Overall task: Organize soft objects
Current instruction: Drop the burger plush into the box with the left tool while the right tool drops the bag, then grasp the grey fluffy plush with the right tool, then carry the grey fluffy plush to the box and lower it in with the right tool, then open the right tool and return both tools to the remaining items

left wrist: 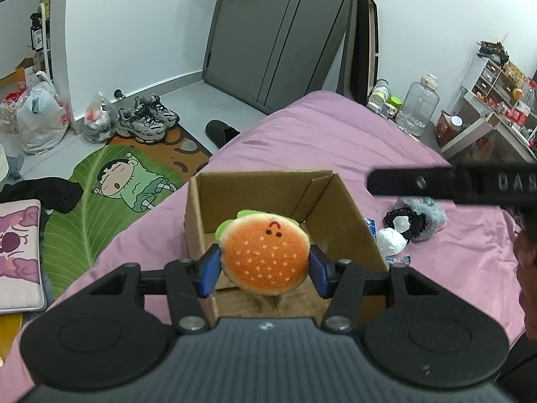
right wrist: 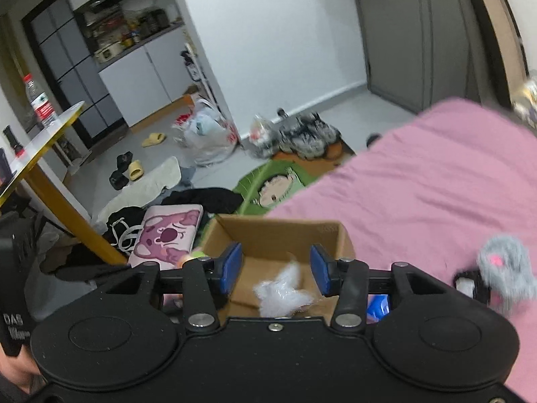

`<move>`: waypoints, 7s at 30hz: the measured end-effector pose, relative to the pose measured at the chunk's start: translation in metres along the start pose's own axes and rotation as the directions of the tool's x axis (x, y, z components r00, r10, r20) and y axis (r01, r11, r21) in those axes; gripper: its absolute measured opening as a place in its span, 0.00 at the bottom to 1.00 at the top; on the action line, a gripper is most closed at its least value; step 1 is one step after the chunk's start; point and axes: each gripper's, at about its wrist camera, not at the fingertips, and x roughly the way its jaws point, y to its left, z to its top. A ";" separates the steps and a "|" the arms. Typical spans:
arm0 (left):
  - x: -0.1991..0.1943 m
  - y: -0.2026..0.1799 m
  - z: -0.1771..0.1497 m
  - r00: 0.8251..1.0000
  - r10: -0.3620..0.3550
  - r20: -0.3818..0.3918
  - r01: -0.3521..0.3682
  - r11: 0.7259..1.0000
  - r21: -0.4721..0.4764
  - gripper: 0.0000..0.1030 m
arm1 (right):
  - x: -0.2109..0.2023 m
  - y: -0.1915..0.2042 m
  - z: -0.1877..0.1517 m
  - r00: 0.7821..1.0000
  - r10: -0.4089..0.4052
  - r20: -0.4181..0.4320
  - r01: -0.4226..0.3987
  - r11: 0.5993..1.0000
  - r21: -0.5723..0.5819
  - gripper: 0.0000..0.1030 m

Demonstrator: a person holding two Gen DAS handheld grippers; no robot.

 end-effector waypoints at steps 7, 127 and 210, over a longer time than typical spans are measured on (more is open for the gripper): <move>0.011 -0.007 0.010 0.998 0.054 -0.017 -0.054 0.998 0.025 0.55 | -0.021 -0.029 -0.018 0.999 -0.048 -0.007 0.048 0.998 0.044 0.55; 0.008 -0.138 0.063 0.990 -0.141 0.014 0.142 0.988 -0.065 0.01 | -0.056 -0.143 -0.047 0.968 0.074 0.240 -0.168 0.901 0.400 0.34; -0.027 -0.061 0.024 0.998 -0.056 0.033 0.058 0.995 -0.079 0.59 | -0.040 -0.058 -0.064 1.000 0.008 -0.015 -0.003 0.960 0.280 0.65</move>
